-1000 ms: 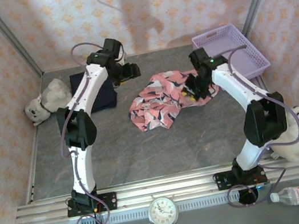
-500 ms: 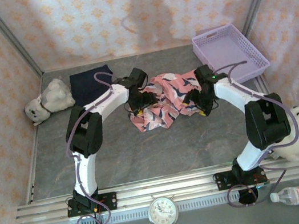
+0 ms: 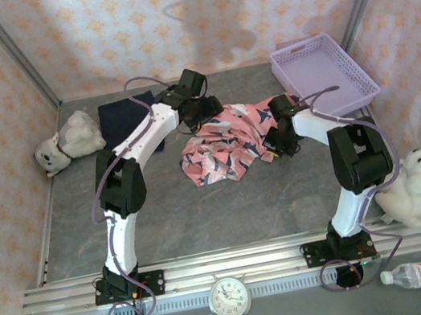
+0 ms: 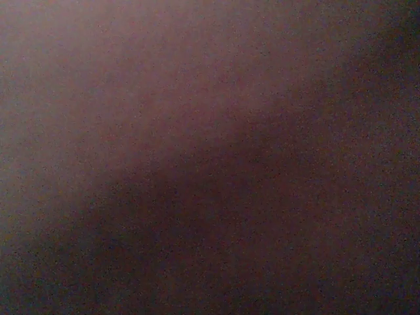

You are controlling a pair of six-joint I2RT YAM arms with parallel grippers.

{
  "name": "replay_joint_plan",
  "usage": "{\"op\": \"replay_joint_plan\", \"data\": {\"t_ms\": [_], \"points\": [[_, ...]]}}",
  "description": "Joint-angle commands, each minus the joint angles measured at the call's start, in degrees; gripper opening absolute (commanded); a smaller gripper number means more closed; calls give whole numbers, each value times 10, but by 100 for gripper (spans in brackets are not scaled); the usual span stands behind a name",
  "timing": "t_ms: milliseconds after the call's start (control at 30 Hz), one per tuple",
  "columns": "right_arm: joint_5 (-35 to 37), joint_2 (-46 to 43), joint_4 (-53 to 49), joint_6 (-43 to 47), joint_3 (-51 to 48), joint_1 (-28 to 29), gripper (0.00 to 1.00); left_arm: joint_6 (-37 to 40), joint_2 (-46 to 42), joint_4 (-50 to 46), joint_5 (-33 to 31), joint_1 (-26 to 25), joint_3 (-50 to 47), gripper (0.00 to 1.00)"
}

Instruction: Fold and stack the mixed laundry pile

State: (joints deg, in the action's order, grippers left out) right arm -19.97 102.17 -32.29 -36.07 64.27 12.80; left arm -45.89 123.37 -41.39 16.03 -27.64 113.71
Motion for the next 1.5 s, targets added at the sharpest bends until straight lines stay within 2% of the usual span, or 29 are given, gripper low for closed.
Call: {"op": "replay_joint_plan", "data": {"t_ms": [0, 133, 367, 433, 600, 633, 667, 733, 867, 967, 1000, 1067, 1133, 1200, 1267, 1333, 1367, 1400, 1433, 1467], "points": [[24, -9, 0, 3, 17, -1, 4, 15, 66, -49, 6, 2, 45, 71], [25, -9, -12, 0, 24, -1, 4, 20, 91, -73, 27, -6, 55, 70], [24, -2, -24, -3, 37, -2, 4, 36, 35, -79, -6, -9, -54, 69], [22, 1, -28, -1, 42, -2, 4, 36, 44, -81, -9, -9, -61, 65], [10, 1, -47, 6, 65, -5, 4, 36, 81, -91, -11, -4, -25, 17], [2, -2, -53, 8, 78, -8, 4, 41, 82, -95, -10, 0, -6, 4], [-7, -6, -59, 9, 96, -12, 3, 47, 78, -105, -10, 4, 18, 0], [-29, -8, -80, 13, 151, -21, 2, 64, 74, -129, 2, 21, 84, 0], [-89, 7, -144, 27, 343, -43, 0, 79, 93, -186, 82, 71, 308, 0], [-124, 19, -175, 37, 507, -53, 0, 58, 99, -165, 142, 104, 455, 0], [-137, 23, -178, 38, 553, -56, 0, 47, 90, -142, 157, 112, 474, 0], [-175, 24, -172, 35, 638, -62, 0, 31, 51, -95, 178, 122, 473, 0], [-183, 12, -168, 43, 685, -63, 0, 50, 12, -85, 181, 122, 462, 0], [-182, -16, -167, 48, 683, -63, 0, 64, -31, -85, 196, 121, 415, 0], [-185, -57, -165, 54, 625, -63, 0, 95, -79, -101, 207, 111, 337, 0], [-195, -107, -156, 49, 514, -63, 0, 145, -132, -118, 192, 90, 223, 9], [-200, -139, -149, 47, 437, -63, 3, 162, -164, -117, 183, 78, 149, 23], [-203, -167, -143, 46, 370, -63, 9, 166, -186, -113, 173, 70, 81, 47], [-193, -198, -146, 46, 292, -63, 24, 157, -206, -110, 157, 63, 5, 67], [-167, -226, -158, 46, 223, -63, 49, 143, -222, -110, 139, 61, -67, 75]]}}
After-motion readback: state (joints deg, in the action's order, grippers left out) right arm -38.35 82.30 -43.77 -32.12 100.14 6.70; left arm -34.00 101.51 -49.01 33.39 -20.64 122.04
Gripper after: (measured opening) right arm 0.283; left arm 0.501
